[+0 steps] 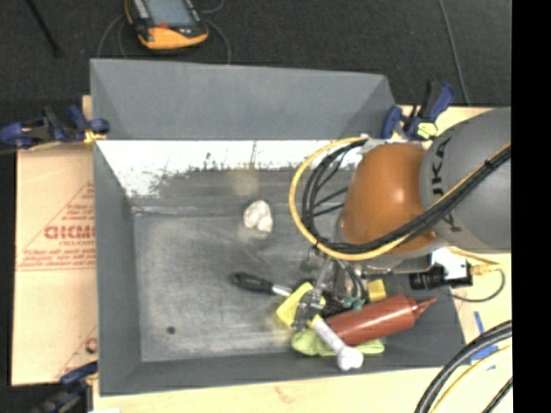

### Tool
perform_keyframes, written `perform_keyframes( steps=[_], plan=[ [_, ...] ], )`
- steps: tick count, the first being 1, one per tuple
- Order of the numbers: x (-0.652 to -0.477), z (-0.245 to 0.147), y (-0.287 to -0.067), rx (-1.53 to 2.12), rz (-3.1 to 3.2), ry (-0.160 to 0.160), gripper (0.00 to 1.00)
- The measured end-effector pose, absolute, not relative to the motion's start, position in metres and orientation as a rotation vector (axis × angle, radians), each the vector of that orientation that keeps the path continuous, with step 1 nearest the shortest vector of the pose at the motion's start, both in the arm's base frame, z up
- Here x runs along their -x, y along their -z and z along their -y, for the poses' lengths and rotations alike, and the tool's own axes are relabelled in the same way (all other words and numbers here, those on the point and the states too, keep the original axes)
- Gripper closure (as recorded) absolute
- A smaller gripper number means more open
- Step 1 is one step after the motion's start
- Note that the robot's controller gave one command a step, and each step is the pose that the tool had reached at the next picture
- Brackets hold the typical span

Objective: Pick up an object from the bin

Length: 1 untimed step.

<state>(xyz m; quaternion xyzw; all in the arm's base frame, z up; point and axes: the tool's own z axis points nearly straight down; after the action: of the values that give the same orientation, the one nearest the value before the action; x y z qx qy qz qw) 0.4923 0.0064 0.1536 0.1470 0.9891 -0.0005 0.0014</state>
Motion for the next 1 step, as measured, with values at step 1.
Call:
perform_keyframes(
  steps=[1],
  plan=[
    [-0.5064,0.002,-0.092,-0.741,-3.047,-0.004,0.0]
  ],
)
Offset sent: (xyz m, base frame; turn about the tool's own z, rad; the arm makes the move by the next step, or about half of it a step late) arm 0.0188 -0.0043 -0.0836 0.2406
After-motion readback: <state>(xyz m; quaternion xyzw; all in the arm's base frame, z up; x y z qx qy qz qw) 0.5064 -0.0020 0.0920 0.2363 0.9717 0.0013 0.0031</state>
